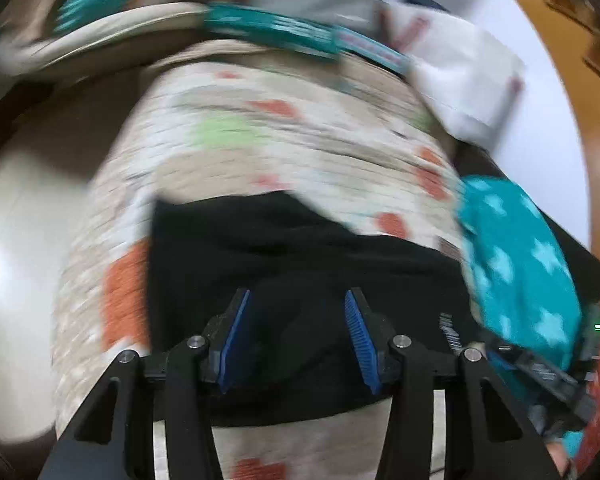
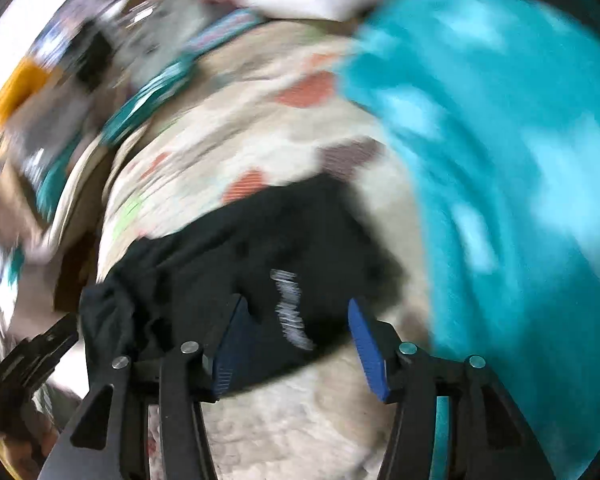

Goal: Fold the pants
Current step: 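Grasp the pants leg with the right gripper while the left gripper grasps the other end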

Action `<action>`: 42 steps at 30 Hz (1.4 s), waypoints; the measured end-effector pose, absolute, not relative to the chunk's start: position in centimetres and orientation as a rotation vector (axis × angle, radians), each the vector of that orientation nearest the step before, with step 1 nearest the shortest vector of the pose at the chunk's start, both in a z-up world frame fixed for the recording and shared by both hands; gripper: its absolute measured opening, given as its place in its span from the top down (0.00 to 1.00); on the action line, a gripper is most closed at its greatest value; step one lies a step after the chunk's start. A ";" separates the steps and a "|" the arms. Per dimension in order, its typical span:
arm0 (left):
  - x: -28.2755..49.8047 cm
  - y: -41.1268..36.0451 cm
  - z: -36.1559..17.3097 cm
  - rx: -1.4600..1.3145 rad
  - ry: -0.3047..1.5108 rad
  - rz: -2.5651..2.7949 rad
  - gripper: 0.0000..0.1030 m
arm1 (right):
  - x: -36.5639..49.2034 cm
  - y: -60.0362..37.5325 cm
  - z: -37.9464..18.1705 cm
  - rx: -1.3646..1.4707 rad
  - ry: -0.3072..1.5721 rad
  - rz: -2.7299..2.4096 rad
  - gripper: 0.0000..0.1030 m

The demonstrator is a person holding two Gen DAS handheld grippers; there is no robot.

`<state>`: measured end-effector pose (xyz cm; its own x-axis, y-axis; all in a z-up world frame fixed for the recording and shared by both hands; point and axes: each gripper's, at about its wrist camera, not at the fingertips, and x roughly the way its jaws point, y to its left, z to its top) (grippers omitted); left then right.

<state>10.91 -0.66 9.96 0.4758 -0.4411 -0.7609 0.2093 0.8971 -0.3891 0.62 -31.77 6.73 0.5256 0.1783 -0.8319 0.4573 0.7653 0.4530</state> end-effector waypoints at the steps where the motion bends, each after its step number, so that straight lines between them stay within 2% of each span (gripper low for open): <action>1: 11.6 -2.4 10.4 -0.224 1.020 -0.446 0.52 | 0.4 -32.2 5.9 0.752 1.039 -0.190 0.44; 5: 14.1 -10.9 11.1 -0.052 1.064 -0.639 0.50 | 0.3 -32.7 4.0 0.839 1.039 -0.159 0.44; 10: 16.7 -19.8 9.2 0.072 1.124 -0.773 0.50 | 1.0 -32.2 3.0 0.832 1.029 -0.123 0.44; 18: 21.0 -28.1 5.5 0.159 1.237 -0.815 0.51 | 2.3 -32.1 2.2 0.847 0.967 -0.129 0.42; 23: 20.9 -30.8 2.9 0.291 1.298 -0.872 0.51 | 3.1 -32.2 2.0 0.837 0.944 -0.138 0.42; 24: 20.6 -31.1 2.7 0.326 1.287 -0.873 0.51 | 3.2 -32.1 2.0 0.827 0.949 -0.136 0.42; 25: 20.0 -31.3 2.8 0.368 1.263 -0.874 0.56 | 3.4 -31.9 2.1 0.814 0.956 -0.134 0.43; 26: 19.7 -31.3 2.9 0.395 1.248 -0.874 0.64 | 3.6 -31.7 2.3 0.796 0.965 -0.131 0.46; 27: 19.4 -31.3 3.0 0.413 1.240 -0.875 0.80 | 3.7 -31.6 2.4 0.775 0.977 -0.131 0.55; 28: 19.0 -31.1 3.4 0.421 1.224 -0.881 0.88 | 3.8 -31.5 2.5 0.753 0.989 -0.132 0.62; 30: 18.5 -30.5 4.3 0.402 1.198 -0.895 0.90 | 3.9 -31.3 2.9 0.751 0.992 -0.115 0.71; 32: 18.1 -29.4 5.5 0.364 1.167 -0.894 0.91 | 3.9 -31.0 3.7 0.737 0.979 -0.101 0.74; 42: 17.3 -18.6 13.4 0.124 1.030 -0.820 0.91 | 4.0 -24.5 11.9 0.507 0.863 0.124 0.75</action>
